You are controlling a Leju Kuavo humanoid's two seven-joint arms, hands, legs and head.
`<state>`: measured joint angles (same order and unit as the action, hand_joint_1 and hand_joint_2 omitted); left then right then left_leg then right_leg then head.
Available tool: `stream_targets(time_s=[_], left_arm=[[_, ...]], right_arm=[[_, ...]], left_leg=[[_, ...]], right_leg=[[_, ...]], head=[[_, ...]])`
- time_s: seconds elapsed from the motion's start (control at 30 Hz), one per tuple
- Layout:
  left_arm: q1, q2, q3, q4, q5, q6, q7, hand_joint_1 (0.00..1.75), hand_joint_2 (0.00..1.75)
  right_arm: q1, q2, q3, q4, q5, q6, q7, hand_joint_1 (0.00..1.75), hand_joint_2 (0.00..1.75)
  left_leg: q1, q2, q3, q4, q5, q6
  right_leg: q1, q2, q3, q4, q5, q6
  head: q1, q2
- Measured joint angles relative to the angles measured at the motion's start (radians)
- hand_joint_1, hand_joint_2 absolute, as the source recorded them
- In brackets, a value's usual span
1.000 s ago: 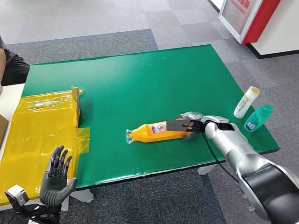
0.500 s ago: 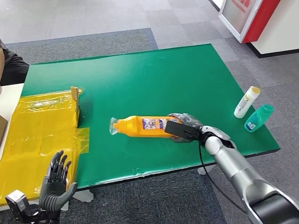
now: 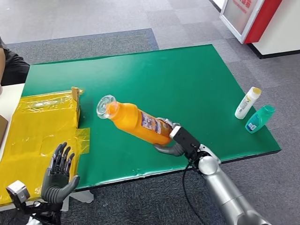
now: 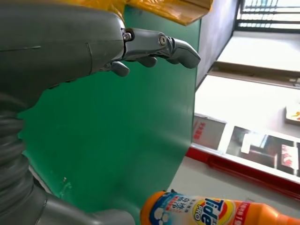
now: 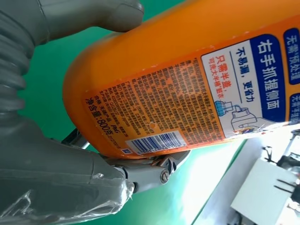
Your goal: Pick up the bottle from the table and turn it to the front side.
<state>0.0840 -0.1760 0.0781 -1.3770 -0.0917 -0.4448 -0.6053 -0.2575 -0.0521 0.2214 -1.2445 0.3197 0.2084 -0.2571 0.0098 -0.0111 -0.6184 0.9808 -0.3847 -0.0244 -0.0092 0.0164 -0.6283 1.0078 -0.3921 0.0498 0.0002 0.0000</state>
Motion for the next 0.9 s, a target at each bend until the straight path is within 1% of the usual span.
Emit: stream_targets(time_s=[0.07, 0.13, 0.3, 0.43, 0.6, 0.73, 0.9], left_arm=[[-0.037, -0.004, -0.022, -0.017, 0.021, 0.015, 0.08, 0.0, 1.75], [-0.078, -0.003, -0.054, -0.032, 0.046, 0.02, 0.131, 0.0, 1.75], [-0.163, 0.008, -0.155, -0.062, 0.078, 0.026, 0.176, 0.0, 1.75], [-0.191, 0.018, -0.205, -0.078, 0.085, 0.038, 0.185, 0.0, 1.75], [-0.2, 0.029, -0.234, -0.083, 0.096, 0.037, 0.184, 0.0, 1.75], [-0.224, 0.039, -0.266, -0.082, 0.119, 0.025, 0.211, 0.0, 1.75], [-0.269, 0.059, -0.327, -0.069, 0.142, 0.02, 0.236, 0.0, 1.75]], right_arm=[[0.011, 0.052, 0.007, 0.005, 0.026, -0.019, -0.016, 1.75, 1.75], [0.013, 0.094, 0.02, 0.018, 0.071, -0.046, -0.025, 1.75, 1.75], [0.004, 0.156, 0.049, 0.084, 0.191, -0.117, -0.039, 1.75, 1.75], [-0.001, 0.179, 0.051, 0.121, 0.214, -0.128, -0.05, 1.75, 1.75], [-0.004, 0.192, 0.051, 0.145, 0.227, -0.125, -0.055, 1.75, 1.75], [-0.005, 0.2, 0.064, 0.164, 0.288, -0.133, -0.066, 1.75, 1.75], [-0.022, 0.216, 0.1, 0.204, 0.355, -0.16, -0.07, 1.75, 1.75]], left_leg=[[0.0, 0.0, 0.0, 0.0, 0.001, -0.001], [0.0, 0.0, 0.0, 0.0, 0.001, -0.001], [0.0, 0.0, 0.0, 0.0, 0.002, -0.001], [0.0, 0.0, 0.0, 0.0, 0.002, -0.001], [0.0, 0.0, 0.0, 0.0, 0.002, -0.001], [0.0, 0.0, 0.0, 0.0, 0.002, -0.001], [0.0, 0.0, -0.001, 0.0, 0.002, -0.001]], right_leg=[[0.0, 0.0, 0.0, 0.0, 0.0, -0.001], [0.0, 0.0, 0.0, 0.0, 0.001, -0.001], [0.0, 0.0, 0.0, 0.0, 0.002, -0.001], [-0.001, 0.0, 0.0, 0.0, 0.002, 0.0], [-0.001, 0.0, 0.0, 0.0, 0.002, 0.0], [0.0, 0.0, -0.001, 0.0, 0.002, -0.001], [0.0, 0.0, 0.0, 0.0, 0.002, -0.001]], head=[[0.0, 0.0], [0.0, 0.0], [0.0, 0.0], [0.0, 0.0], [0.0, 0.0], [0.0, 0.0], [0.0, 0.0]])
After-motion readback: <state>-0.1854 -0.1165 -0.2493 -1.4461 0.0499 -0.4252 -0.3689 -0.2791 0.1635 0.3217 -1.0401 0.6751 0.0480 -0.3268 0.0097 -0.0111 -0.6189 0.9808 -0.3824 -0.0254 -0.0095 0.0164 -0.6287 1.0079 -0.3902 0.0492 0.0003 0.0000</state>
